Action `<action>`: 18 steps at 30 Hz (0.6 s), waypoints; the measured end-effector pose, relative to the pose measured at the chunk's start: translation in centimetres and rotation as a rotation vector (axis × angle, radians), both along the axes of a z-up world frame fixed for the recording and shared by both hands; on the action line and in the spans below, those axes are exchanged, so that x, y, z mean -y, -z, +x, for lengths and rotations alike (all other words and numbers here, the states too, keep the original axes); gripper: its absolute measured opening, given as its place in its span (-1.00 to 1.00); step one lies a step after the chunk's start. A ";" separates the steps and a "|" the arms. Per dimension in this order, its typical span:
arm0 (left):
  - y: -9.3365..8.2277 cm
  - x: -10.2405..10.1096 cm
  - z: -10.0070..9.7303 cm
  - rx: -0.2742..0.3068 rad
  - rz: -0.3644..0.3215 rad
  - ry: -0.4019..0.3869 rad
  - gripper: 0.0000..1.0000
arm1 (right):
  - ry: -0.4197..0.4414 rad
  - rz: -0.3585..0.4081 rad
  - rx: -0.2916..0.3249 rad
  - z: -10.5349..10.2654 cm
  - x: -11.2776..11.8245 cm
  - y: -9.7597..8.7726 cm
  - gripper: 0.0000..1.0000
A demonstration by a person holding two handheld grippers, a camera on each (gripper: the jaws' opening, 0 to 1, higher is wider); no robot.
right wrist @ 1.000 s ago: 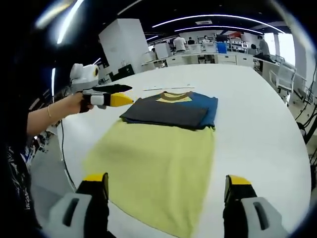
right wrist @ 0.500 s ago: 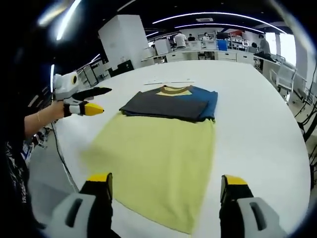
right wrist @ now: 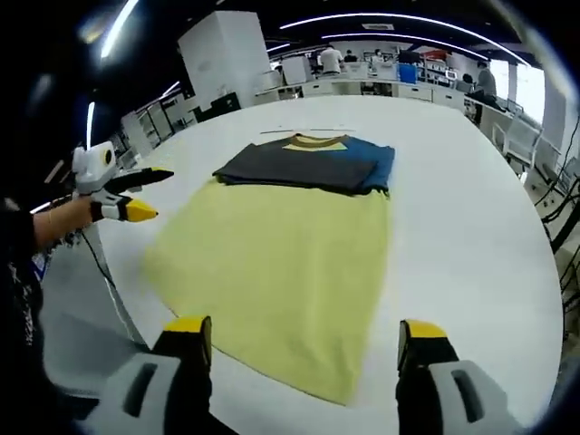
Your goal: Fold the garment on the visible template until the final outline fits inside the template.
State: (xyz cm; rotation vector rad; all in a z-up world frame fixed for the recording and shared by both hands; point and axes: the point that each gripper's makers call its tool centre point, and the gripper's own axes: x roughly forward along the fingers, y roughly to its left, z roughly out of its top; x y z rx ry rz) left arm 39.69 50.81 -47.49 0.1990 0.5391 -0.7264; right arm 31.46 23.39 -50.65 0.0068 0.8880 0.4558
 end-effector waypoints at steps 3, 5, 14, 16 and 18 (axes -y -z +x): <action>0.5 -0.2 -1.5 -0.015 0.008 0.000 0.52 | -0.001 0.002 -0.012 -0.7 0.0 0.3 0.65; 1.0 -0.4 -2.4 -0.042 0.011 -0.010 0.48 | 0.004 0.004 -0.020 -1.0 0.2 0.5 0.62; 3.1 -1.3 -5.7 -0.156 0.037 -0.049 0.33 | 0.013 -0.021 -0.057 -2.6 0.6 1.7 0.48; 3.1 -1.6 -6.0 -0.179 0.024 -0.070 0.29 | 0.010 -0.025 -0.061 -2.8 0.5 1.9 0.48; 3.1 -2.0 -6.4 -0.214 -0.007 -0.109 0.24 | 0.010 -0.025 -0.069 -3.0 0.5 2.1 0.47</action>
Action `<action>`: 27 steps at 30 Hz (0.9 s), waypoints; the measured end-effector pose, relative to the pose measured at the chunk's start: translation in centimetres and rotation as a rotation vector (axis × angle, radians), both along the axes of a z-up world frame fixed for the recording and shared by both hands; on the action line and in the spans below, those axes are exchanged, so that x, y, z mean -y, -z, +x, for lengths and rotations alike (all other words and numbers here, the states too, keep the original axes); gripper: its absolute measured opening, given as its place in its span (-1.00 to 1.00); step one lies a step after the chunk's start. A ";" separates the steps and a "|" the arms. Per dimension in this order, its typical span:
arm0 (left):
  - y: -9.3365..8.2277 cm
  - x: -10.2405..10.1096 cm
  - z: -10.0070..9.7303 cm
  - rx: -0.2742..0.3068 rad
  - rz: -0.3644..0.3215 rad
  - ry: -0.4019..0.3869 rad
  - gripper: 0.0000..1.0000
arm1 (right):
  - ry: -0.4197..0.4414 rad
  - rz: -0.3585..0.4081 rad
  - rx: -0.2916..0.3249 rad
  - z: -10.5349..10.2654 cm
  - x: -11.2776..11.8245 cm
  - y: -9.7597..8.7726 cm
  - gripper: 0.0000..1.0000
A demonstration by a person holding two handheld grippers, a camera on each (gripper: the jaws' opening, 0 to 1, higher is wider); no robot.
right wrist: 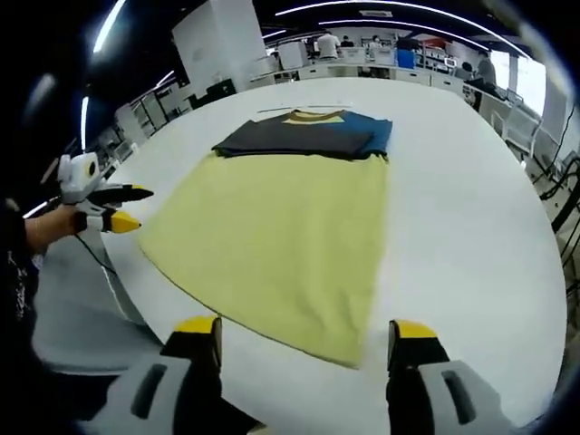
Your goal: Fold the garment on the visible template until the final outline fits inside the template.
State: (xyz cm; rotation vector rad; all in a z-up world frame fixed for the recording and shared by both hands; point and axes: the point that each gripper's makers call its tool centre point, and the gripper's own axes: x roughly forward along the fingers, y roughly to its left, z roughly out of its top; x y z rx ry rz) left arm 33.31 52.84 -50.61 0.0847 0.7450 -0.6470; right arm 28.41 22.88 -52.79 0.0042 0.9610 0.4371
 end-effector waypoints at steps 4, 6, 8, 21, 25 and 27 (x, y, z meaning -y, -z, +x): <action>0.8 -0.9 -0.9 -0.058 0.020 -0.046 0.10 | 0.014 0.001 -0.015 -0.4 0.2 0.5 0.40; 1.5 -1.6 -1.5 -0.094 0.059 -0.060 0.00 | 0.021 0.000 -0.022 -0.5 0.2 0.6 0.36; 2.0 -2.0 -2.1 -0.129 0.081 -0.076 -0.06 | 0.032 -0.008 -0.030 -0.6 0.5 0.7 0.30; 3.0 -2.7 -3.4 -0.198 0.069 -0.208 -0.52 | 0.110 -0.034 -0.005 0.3 2.1 0.6 -0.44; 3.2 -2.6 -3.8 -0.208 0.062 -0.207 -0.58 | 0.149 -0.045 -0.017 0.4 2.8 1.0 -0.54; 3.2 -2.5 -3.8 -0.206 0.048 -0.217 -0.60 | 0.162 -0.048 -0.015 0.5 2.9 1.0 -0.58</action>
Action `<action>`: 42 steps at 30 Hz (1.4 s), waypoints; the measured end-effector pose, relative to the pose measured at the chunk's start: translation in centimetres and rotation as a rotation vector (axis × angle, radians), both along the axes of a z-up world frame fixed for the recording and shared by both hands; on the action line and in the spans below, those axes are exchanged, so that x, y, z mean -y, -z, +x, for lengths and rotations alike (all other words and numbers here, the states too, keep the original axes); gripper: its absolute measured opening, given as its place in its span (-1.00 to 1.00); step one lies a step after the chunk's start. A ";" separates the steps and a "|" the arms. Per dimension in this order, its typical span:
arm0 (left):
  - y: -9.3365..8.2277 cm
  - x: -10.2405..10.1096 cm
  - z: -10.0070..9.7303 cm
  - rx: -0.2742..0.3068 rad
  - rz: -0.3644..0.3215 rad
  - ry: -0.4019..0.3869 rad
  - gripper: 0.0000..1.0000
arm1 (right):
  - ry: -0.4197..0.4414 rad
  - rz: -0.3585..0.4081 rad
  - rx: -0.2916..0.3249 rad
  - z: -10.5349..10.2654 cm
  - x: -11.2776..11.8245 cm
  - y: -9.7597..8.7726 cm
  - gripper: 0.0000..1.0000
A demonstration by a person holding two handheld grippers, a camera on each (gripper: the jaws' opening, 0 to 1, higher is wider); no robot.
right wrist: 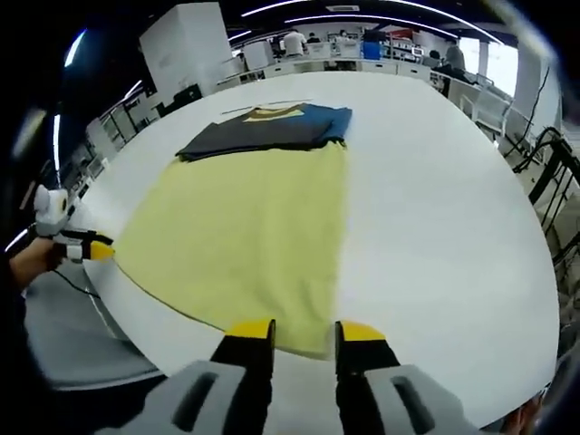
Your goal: Fold the garment on the visible template until the final outline fits inside the template.
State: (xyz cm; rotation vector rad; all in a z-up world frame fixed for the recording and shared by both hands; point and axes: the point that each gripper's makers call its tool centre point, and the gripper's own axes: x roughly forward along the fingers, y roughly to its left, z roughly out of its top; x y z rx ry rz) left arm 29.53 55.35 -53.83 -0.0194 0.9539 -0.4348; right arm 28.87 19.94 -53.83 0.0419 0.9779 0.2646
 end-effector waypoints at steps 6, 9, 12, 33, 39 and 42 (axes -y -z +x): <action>0.0 0.4 0.0 -0.015 -0.023 -0.015 -0.69 | 0.037 0.015 0.000 0.2 0.2 0.1 -0.75; 0.1 0.5 0.4 -0.021 -0.004 -0.020 -0.71 | 0.047 0.013 -0.005 0.3 0.3 0.1 -0.80; 0.2 0.4 0.5 -0.031 0.015 -0.035 -0.81 | 0.057 0.011 -0.013 0.2 0.4 0.2 -0.88; -2.0 -2.0 0.3 0.055 0.016 -0.061 -1.00 | -0.033 -0.019 -0.005 -1.4 -1.6 0.2 -1.00; -2.1 -2.6 -1.0 0.060 0.070 -0.023 -1.00 | -0.028 0.005 0.000 -2.4 -2.3 -0.1 -1.00; -2.2 -2.7 -1.5 0.053 0.096 -0.002 -0.99 | -0.036 0.008 0.014 -2.8 -2.5 -0.3 -1.00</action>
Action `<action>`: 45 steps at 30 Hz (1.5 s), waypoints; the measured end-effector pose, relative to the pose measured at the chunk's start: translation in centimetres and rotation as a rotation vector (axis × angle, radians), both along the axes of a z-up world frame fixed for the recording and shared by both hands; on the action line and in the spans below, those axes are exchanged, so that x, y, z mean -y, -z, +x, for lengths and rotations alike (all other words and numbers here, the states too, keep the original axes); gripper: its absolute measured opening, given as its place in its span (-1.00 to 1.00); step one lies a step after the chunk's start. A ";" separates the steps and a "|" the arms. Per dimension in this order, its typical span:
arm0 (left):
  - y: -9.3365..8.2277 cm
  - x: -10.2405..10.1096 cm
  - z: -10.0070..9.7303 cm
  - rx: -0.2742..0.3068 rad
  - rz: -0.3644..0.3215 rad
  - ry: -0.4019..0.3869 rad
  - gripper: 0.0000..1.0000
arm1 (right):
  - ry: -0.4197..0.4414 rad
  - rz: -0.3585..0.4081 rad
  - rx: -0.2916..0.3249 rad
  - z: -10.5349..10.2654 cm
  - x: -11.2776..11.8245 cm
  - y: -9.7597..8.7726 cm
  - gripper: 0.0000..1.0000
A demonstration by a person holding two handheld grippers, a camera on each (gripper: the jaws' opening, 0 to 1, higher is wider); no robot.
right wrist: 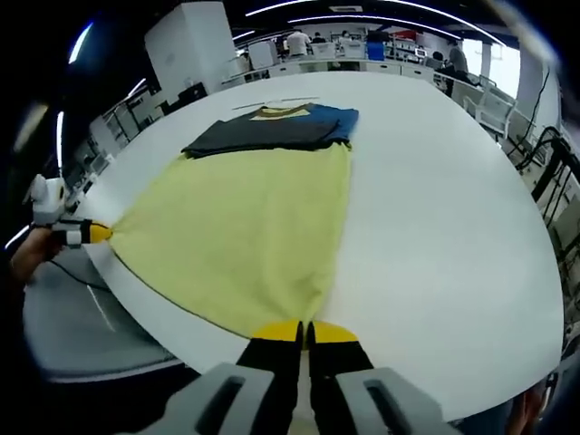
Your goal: Fold the garment on the visible template until the final outline fits inside the template.
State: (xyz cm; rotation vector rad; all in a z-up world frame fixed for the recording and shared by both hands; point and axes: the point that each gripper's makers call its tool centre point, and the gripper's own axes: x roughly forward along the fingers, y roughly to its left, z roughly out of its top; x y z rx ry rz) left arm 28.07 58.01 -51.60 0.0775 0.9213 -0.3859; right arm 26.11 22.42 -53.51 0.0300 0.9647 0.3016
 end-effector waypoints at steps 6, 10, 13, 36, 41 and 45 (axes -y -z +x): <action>-0.2 -0.5 -0.7 -0.005 0.032 0.017 -0.99 | -0.005 0.009 0.005 -0.7 -0.5 -0.3 -1.00; -0.2 -0.7 -1.3 -0.010 0.049 0.038 -0.99 | -0.045 -0.016 0.002 -1.3 -0.9 -0.3 -1.00; -0.1 -1.0 -1.7 -0.023 0.048 0.033 -0.99 | -0.053 -0.016 -0.002 -1.8 -1.1 -0.3 -1.00; 0.3 -1.2 -5.0 -0.087 0.056 -0.001 -1.00 | -0.064 -0.009 -0.048 -4.5 -1.0 0.2 -1.00; 0.6 -1.4 -5.5 -0.105 0.065 -0.001 -1.00 | -0.074 -0.021 -0.058 -5.1 -1.2 0.5 -1.00; 0.2 -1.5 -5.6 -0.097 0.060 -0.011 -1.00 | -0.071 -0.017 -0.052 -5.3 -1.2 0.2 -1.00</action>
